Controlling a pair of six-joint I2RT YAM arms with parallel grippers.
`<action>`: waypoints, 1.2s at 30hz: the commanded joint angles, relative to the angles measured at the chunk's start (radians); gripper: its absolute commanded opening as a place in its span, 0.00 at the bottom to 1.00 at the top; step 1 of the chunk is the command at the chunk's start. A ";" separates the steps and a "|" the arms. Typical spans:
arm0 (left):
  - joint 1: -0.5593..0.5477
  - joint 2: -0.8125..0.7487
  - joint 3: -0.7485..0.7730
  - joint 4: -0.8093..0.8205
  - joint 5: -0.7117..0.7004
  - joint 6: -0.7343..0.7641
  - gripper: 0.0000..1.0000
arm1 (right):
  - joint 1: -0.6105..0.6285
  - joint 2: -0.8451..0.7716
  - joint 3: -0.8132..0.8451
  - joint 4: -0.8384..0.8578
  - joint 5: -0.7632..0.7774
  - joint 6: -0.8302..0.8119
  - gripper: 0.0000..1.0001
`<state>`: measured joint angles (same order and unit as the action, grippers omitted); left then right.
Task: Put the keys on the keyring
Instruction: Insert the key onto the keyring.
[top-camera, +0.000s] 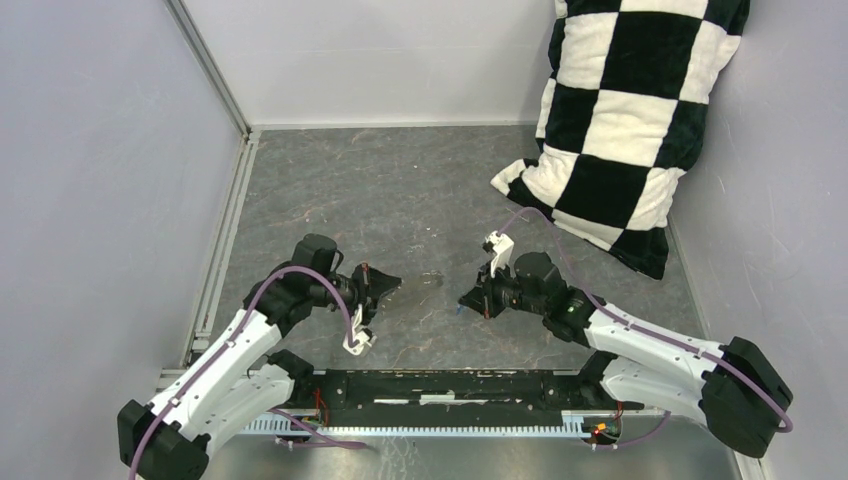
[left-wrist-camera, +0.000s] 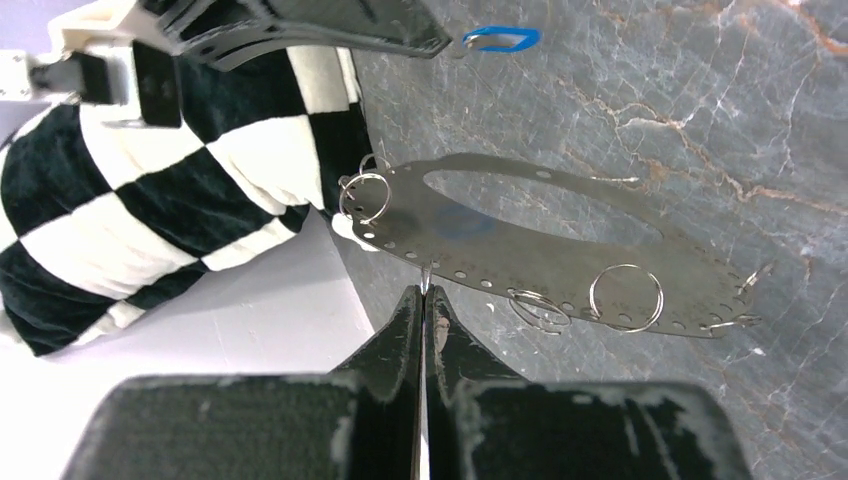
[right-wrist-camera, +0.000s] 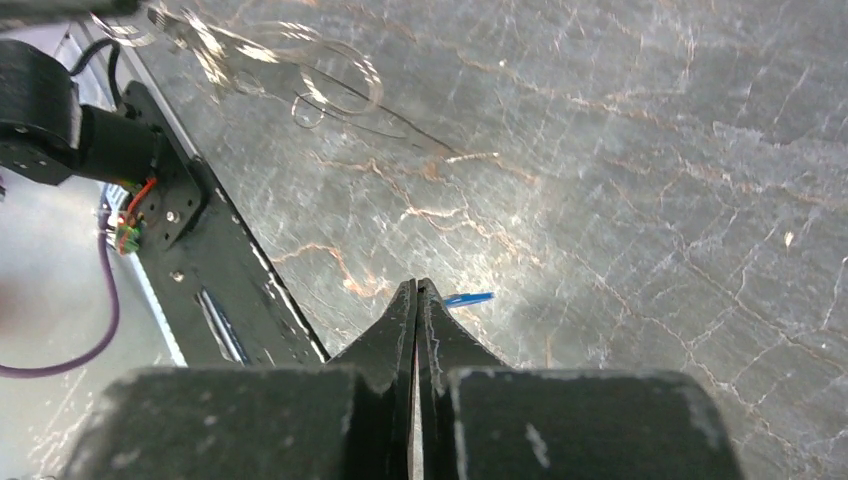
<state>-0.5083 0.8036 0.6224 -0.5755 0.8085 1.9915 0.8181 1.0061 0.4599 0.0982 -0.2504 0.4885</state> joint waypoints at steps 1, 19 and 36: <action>-0.007 -0.019 0.051 0.009 0.082 -0.155 0.02 | 0.001 -0.033 -0.075 0.095 -0.009 -0.047 0.00; -0.006 -0.044 0.112 0.110 0.309 -0.576 0.02 | 0.002 -0.172 0.042 0.192 -0.159 -0.219 0.01; -0.006 -0.021 0.211 0.075 0.579 -0.775 0.02 | 0.000 -0.075 0.329 0.071 -0.140 -0.782 0.01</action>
<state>-0.5106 0.7918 0.7876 -0.5201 1.2850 1.2877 0.8181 0.8539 0.8055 0.1013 -0.2901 -0.1875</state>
